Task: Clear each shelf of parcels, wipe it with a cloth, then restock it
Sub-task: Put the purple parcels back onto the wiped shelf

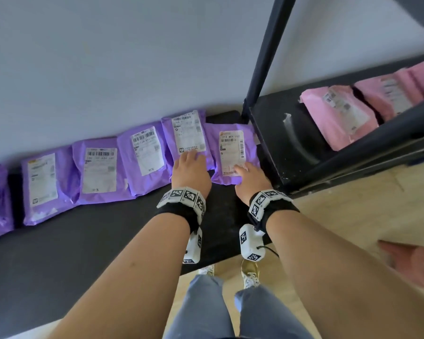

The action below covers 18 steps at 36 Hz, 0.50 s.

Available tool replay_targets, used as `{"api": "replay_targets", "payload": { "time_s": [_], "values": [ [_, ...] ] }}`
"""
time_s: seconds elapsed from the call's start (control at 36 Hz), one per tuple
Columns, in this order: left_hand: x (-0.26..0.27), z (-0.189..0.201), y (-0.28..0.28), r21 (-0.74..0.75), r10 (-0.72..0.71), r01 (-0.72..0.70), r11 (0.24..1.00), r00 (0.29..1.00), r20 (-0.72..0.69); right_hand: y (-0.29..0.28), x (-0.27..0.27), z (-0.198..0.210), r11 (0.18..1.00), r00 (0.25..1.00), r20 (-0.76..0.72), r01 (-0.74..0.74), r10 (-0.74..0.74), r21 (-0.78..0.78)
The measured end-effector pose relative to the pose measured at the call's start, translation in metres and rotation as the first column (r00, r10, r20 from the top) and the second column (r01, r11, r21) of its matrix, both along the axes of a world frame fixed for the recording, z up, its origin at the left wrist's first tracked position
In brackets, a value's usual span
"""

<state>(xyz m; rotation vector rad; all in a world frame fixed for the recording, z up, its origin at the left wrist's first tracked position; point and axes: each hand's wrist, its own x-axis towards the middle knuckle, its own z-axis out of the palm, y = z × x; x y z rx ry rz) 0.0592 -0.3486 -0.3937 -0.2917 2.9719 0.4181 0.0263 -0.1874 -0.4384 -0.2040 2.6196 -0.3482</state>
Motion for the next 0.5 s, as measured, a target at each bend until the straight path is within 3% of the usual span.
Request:
{"api": "replay_targets", "payload": {
  "time_s": [0.19, 0.42, 0.5],
  "values": [
    [0.021, 0.0, 0.019, -0.013, 0.044, -0.045, 0.999, 0.996, -0.072, 0.014, 0.033, 0.007, 1.0, 1.0, -0.024, -0.004, 0.004, 0.019],
    [0.07, -0.015, 0.068, -0.037, 0.112, -0.107, 0.994, 0.977, 0.179, 0.047, 0.076, 0.006, 0.994, 0.991, -0.07, -0.113, 0.113, 0.008],
    [0.089, -0.019, 0.084, 0.018, 0.171, -0.181, 0.983, 0.956, 0.239, 0.063, 0.093, 0.004, 0.99, 0.989, -0.058, -0.14, 0.138, -0.032]
  ]
}}
